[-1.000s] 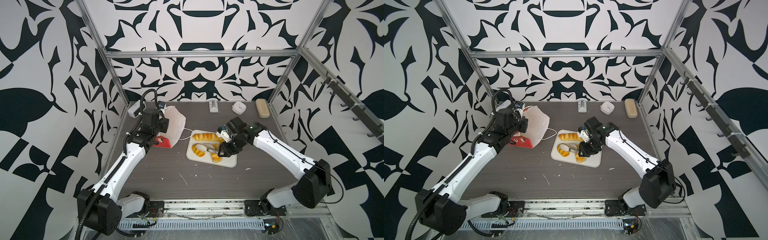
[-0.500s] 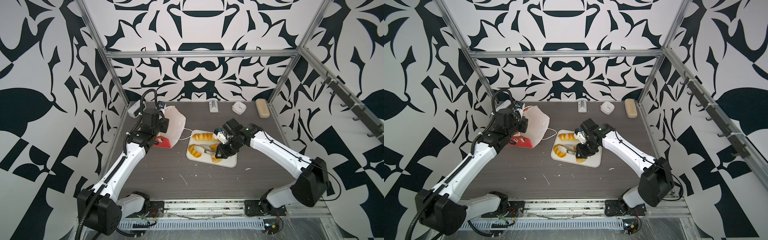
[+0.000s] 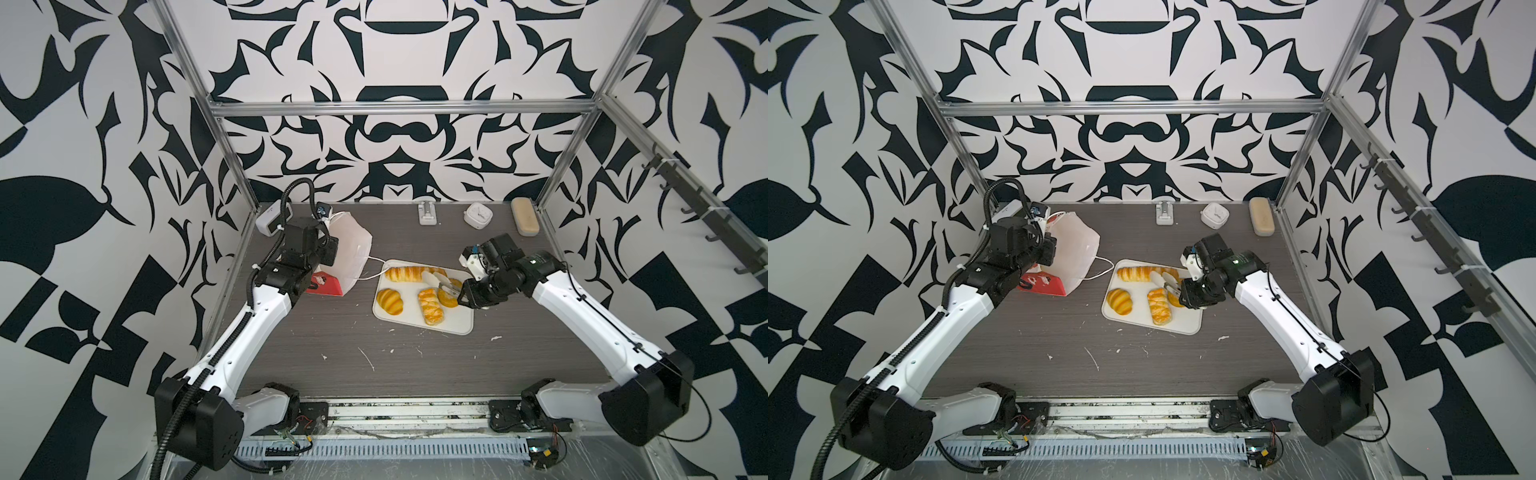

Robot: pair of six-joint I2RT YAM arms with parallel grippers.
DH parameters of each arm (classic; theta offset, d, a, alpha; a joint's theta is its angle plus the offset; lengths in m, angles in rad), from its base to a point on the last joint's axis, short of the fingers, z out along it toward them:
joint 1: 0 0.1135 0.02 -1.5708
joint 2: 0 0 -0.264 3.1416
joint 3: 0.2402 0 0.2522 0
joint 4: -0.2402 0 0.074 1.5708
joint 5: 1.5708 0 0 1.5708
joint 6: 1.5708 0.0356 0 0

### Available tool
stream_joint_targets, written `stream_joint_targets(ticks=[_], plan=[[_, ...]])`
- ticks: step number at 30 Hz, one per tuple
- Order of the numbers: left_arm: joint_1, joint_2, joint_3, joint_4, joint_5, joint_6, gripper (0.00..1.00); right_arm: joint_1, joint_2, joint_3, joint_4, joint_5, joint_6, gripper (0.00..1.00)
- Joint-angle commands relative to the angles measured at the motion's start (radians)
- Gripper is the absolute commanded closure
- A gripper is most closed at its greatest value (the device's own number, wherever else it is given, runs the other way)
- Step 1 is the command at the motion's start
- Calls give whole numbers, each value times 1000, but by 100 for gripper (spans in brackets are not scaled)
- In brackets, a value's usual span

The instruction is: Take the fake bread out of the paper bag

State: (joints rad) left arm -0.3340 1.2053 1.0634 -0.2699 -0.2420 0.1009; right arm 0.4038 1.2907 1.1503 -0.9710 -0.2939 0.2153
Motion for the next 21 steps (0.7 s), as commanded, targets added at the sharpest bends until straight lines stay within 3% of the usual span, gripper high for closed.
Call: stream_joint_targets(ticks=[1,8,21], plan=[[3,11,-14,8,9,-13,100,-15,-13,-29,23,-25,-1,65],[3,10,-15,6,9,-13,100,-47,-22,-103,55,-79,11,66],[2,14,-15,8,13,-15,100,-109,-88,-152,12,-35,4,66]])
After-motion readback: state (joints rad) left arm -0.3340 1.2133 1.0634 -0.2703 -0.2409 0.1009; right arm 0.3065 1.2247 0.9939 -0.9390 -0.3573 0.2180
